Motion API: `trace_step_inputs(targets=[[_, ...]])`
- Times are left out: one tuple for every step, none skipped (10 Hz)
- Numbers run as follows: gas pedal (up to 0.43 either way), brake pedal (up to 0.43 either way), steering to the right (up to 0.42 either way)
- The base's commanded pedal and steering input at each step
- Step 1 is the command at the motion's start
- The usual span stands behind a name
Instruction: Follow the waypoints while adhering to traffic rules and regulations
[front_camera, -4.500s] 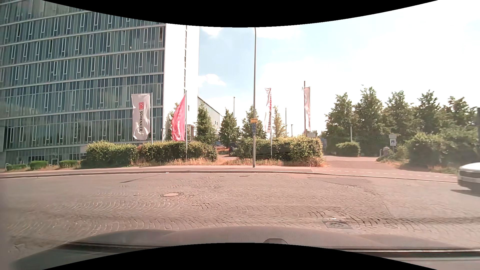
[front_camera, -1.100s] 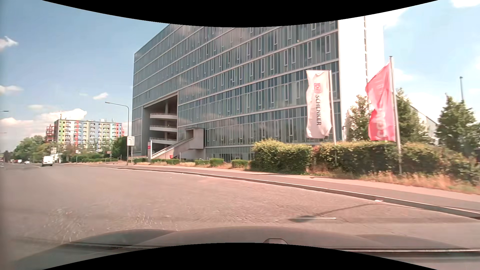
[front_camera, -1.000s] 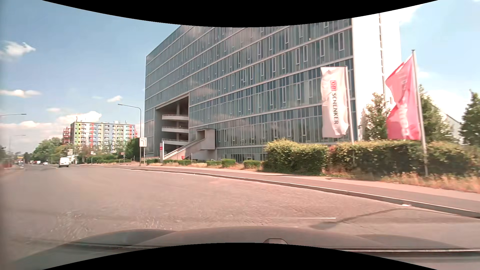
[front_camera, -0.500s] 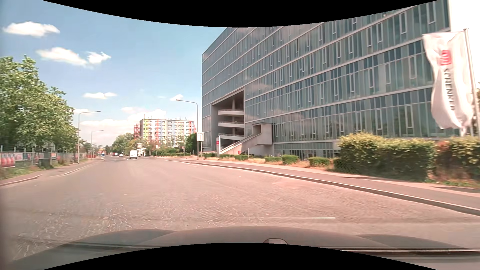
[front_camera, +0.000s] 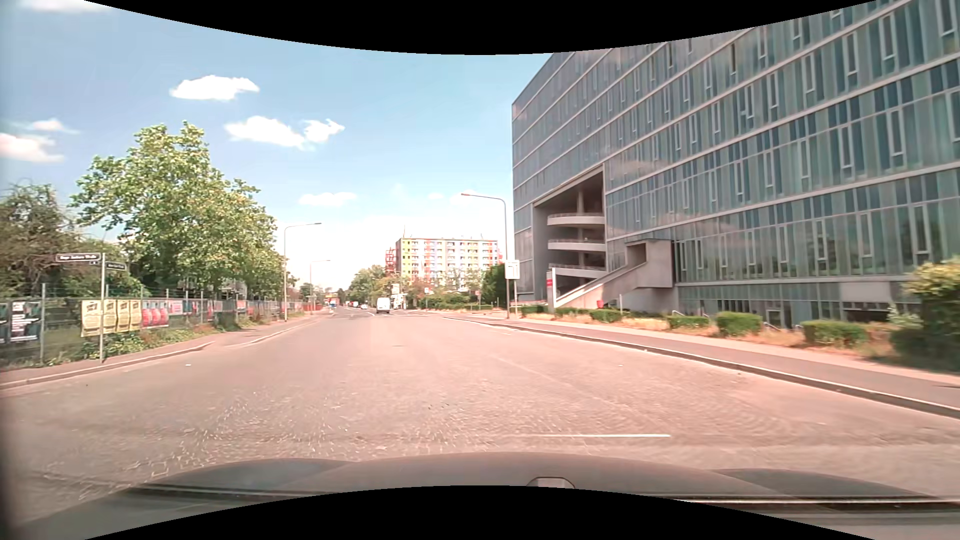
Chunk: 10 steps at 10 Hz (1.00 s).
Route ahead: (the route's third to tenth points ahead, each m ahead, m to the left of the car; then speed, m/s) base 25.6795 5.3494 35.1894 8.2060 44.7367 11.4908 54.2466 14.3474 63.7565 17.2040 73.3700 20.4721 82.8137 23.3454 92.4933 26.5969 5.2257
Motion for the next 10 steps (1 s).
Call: trace_step_inputs(targets=[[0.268, 0.0, -0.293], [0.268, 0.0, -0.229], [0.268, 0.0, -0.171], [0.268, 0.0, -0.136], [0.268, 0.0, -0.102], [0.268, 0.0, -0.073], [0.268, 0.0, -0.054], [0.268, 0.0, -0.04], [0.268, 0.0, -0.028], [0.268, 0.0, -0.025]])
